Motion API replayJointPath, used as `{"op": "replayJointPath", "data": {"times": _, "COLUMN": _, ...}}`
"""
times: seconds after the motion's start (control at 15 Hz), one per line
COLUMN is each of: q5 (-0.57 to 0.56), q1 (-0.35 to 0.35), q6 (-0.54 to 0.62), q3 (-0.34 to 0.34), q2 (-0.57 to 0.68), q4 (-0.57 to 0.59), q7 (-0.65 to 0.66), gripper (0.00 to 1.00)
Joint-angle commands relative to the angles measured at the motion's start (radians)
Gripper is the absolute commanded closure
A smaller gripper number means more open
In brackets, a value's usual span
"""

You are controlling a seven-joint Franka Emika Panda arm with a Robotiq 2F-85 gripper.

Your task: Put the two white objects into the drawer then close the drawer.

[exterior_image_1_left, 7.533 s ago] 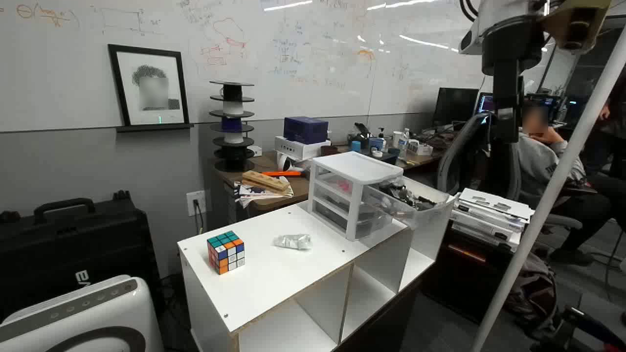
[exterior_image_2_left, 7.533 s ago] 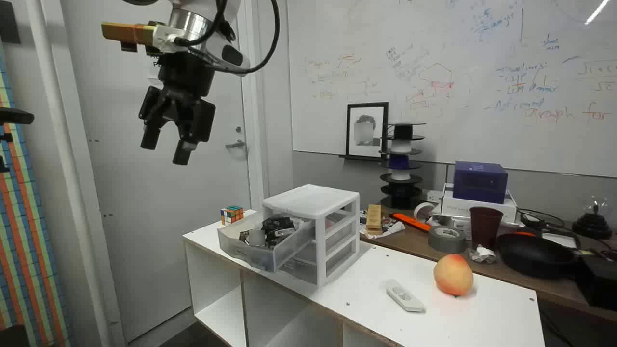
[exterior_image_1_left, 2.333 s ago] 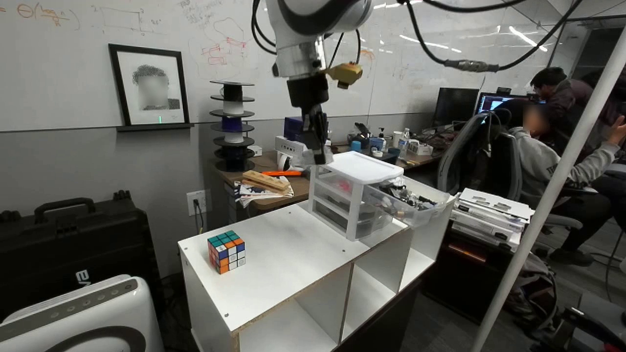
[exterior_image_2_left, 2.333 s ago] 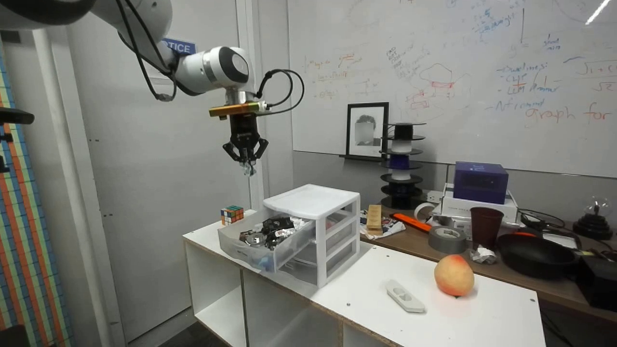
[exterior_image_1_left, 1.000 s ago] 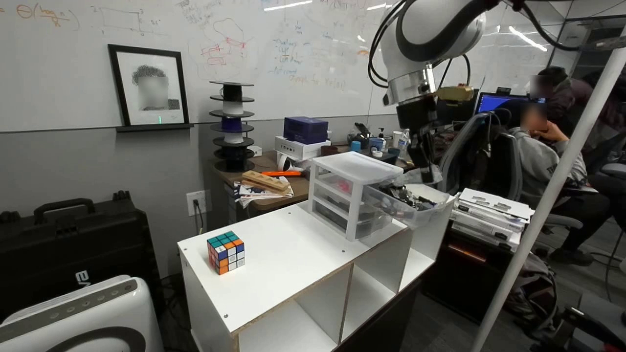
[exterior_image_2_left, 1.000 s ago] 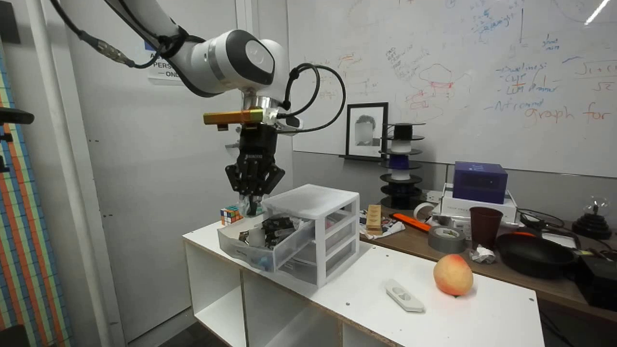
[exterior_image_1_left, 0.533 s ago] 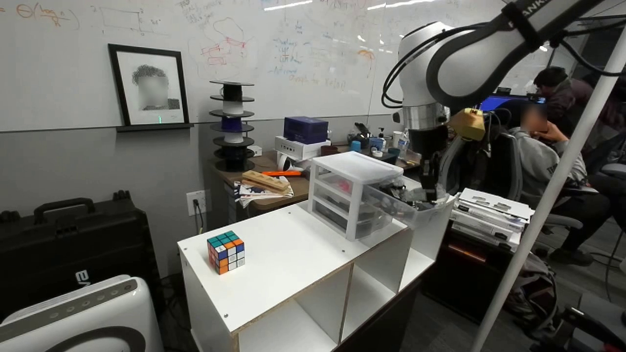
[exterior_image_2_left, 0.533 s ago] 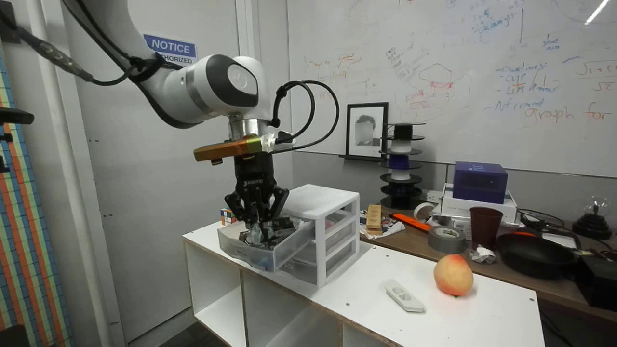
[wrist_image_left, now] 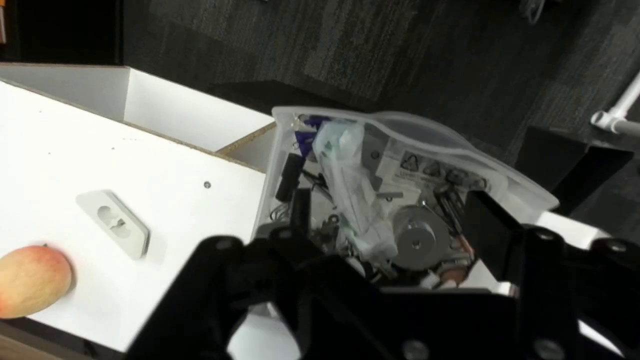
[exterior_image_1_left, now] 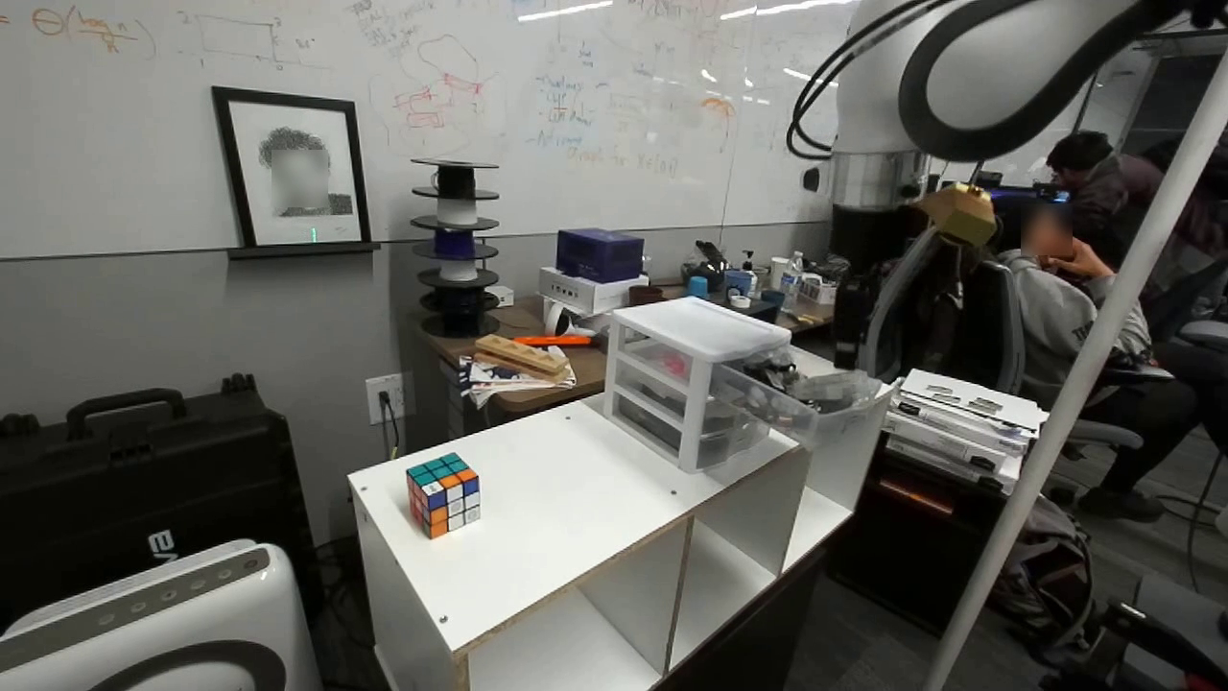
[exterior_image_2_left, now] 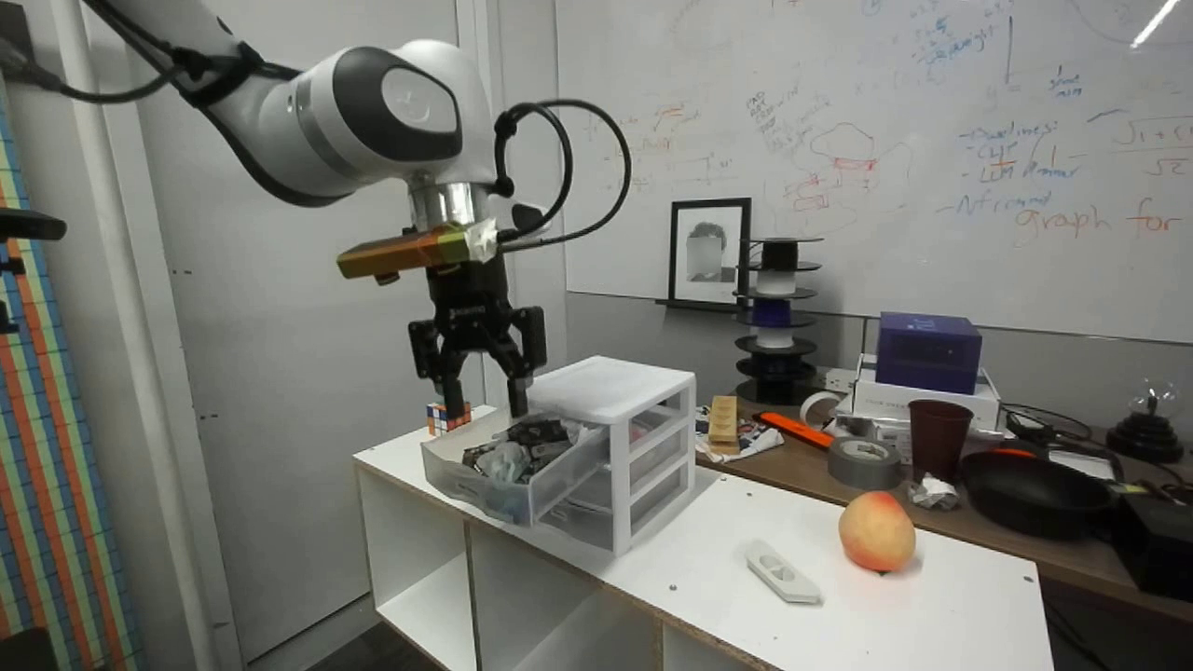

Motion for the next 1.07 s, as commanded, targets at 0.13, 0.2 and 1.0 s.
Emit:
{"op": "replayJointPath", "data": {"times": 0.13, "q5": 0.213, "q1": -0.037, "q6": -0.147, "q3": -0.051, "q2": -0.023, "q4": 0.220, "q7": -0.066, "gripper": 0.00}}
{"op": "replayJointPath", "data": {"times": 0.2, "q5": 0.261, "q1": -0.056, "q6": -0.173, "q3": -0.074, "q2": 0.011, "q4": 0.280, "q7": -0.073, "gripper": 0.00}}
{"op": "replayJointPath", "data": {"times": 1.0, "q5": 0.545, "q1": -0.300, "q6": -0.284, "q3": -0.224, "q2": 0.304, "q4": 0.469, "q7": -0.057, "gripper": 0.00}}
